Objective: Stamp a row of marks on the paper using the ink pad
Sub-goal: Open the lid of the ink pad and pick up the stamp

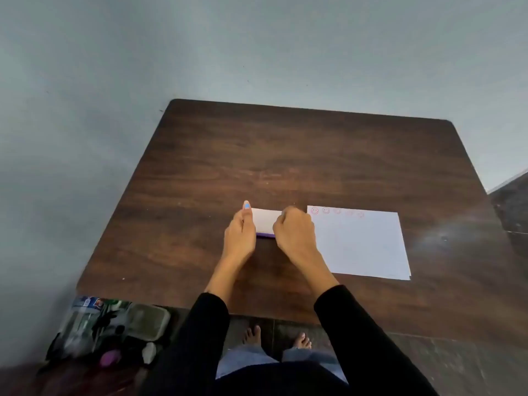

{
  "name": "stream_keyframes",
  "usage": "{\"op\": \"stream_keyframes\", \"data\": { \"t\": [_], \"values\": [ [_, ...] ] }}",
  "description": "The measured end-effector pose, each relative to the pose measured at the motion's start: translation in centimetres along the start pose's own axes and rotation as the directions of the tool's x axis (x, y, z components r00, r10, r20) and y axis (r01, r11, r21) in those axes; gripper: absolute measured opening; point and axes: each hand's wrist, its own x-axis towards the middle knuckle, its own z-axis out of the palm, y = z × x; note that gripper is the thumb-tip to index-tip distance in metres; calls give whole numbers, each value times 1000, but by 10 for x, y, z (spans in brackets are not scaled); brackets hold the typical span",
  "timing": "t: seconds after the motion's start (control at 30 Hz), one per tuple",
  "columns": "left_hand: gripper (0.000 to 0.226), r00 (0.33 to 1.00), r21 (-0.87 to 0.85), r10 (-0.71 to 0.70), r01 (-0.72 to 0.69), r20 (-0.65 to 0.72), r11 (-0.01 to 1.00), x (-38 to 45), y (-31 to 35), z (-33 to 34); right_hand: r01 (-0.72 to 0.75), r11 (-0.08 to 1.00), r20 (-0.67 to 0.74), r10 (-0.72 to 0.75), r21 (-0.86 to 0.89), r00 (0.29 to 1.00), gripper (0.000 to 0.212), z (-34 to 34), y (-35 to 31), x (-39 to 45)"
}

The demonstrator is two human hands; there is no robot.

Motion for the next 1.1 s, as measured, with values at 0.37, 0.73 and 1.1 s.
{"op": "stream_keyframes", "data": {
  "t": [0.37,0.73,1.1],
  "values": [
    [53,997,35,46,-43,-62,998,3,-5,12,-99,994,45,101,-35,994,24,17,7,0],
    [56,947,-31,47,-60,-317,998,17,-1,-37,185,982,88,-182,-30,979,25,19,-43,6],
    [54,920,60,-33,62,-390,996,10,-43,-59,289,950,337,-235,-118,912,32,69,-44,-5]
  ]
}}
